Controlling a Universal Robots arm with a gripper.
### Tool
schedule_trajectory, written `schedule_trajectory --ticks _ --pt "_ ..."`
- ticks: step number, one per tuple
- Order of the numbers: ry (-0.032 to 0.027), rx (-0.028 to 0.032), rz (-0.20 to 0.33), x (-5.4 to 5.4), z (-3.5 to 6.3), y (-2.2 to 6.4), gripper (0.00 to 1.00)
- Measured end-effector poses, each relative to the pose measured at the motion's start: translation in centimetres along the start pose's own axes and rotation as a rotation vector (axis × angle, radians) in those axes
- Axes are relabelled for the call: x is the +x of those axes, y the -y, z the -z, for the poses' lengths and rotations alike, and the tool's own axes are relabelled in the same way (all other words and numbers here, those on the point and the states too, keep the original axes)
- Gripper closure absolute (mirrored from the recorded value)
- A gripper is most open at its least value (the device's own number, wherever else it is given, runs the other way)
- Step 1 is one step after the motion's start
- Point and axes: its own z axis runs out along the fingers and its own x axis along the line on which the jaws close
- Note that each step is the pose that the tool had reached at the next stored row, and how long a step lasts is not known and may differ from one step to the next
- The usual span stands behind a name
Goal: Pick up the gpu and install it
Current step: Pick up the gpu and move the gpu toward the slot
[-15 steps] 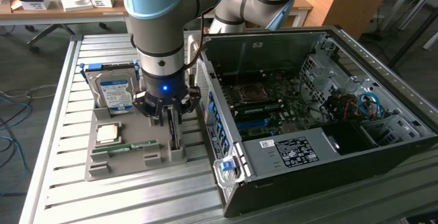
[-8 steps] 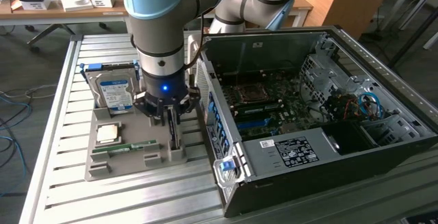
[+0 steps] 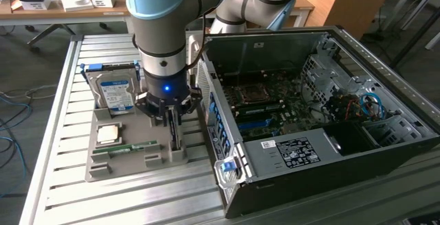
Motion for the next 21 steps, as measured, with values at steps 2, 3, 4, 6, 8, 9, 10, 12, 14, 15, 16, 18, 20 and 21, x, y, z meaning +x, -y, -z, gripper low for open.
schedule_trajectory --ticks 2,3,4,6,8,9,10,12,14,15,16,18,20,21 --pt "-0.0001 0.0 0.0 0.0 0.0 0.0 0.61" --pt "-0.0001 0.0001 0.0 0.0 0.01 0.0 0.61" --pt "-0.0001 0.0001 0.0 0.0 0.01 0.0 0.61" --pt "-0.0001 0.0001 0.0 0.0 0.01 0.0 0.61" --pt "-0.0001 0.0001 0.0 0.0 0.01 0.0 0.61" --pt "-0.0001 0.0001 0.0 0.0 0.01 0.0 0.61" --pt "-0.0001 0.0001 0.0 0.0 0.01 0.0 0.61" --pt "-0.0001 0.0001 0.0 0.0 0.0 0.0 0.61" --pt "-0.0063 0.0006 0.0 -0.03 0.0 0.0 0.61" --pt "-0.0125 0.0011 0.0 -0.05 0.0 0.0 0.61" --pt "-0.0176 0.0015 -0.001 -0.06 0.0 0.0 0.61" --pt "-0.02 0.0018 -0.001 -0.06 0.01 -0.01 0.61" --pt "-0.0201 0.0019 -0.001 -0.08 0.0 0.01 0.61" --pt "-0.0201 0.0017 -0.001 -0.14 0.0 0.03 0.61"
